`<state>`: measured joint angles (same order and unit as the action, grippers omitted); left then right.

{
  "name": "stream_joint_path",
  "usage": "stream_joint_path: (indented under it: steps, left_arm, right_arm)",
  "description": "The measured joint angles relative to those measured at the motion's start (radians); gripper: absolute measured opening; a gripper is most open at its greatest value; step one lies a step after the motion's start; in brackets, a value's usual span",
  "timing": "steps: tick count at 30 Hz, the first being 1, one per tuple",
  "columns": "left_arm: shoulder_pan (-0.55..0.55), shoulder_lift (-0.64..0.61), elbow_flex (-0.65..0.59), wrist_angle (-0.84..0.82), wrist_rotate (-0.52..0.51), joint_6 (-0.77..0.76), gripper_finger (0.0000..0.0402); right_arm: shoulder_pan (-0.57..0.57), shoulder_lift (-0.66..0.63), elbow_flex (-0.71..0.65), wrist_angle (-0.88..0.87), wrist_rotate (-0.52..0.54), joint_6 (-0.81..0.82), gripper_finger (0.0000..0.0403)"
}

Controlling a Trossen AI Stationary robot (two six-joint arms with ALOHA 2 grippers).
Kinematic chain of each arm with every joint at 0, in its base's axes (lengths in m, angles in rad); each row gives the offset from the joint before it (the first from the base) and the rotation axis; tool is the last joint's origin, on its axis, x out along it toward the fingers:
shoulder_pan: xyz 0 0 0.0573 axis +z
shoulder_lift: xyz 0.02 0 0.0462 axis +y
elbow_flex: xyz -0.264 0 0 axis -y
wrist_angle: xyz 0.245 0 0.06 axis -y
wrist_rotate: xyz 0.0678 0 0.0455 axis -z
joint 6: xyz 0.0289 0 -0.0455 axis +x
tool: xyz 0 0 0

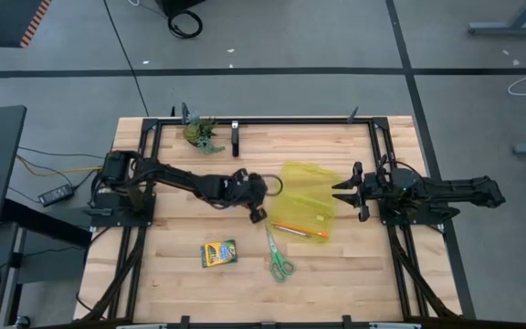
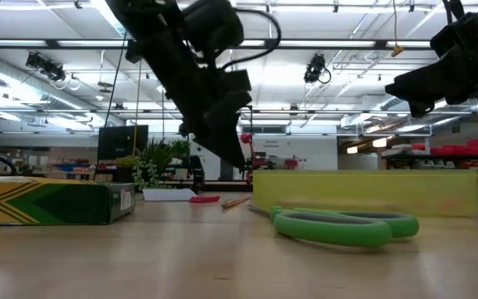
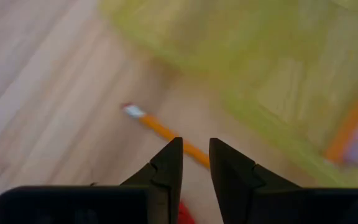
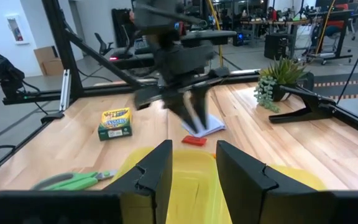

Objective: Pack school essentials
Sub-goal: Put the orange pencil into the yellow supply box

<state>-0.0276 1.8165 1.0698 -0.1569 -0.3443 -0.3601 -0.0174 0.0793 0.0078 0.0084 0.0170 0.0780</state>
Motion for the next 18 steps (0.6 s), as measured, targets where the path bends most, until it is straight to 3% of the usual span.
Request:
stream_joint_path:
  steps: [6, 11, 18]
  left_arm:
    - [0.019, 0.014, 0.0, 0.03, -0.016, -0.133, 0.0109]
    - [-0.013, 0.081, 0.002, 0.15, -0.115, -0.185, 0.0125]
    - [0.009, 0.158, 0.0, 0.15, -0.204, -0.288, 0.0151]
  right_arm:
    - [0.0, 0.0, 0.0, 0.0, 0.0, 0.0, 0.0131]
    - [0.0, 0.0, 0.0, 0.002, 0.0, 0.0, 0.0131]
    - [0.0, 0.007, 0.0, 0.0, 0.0, 0.0, 0.0131]
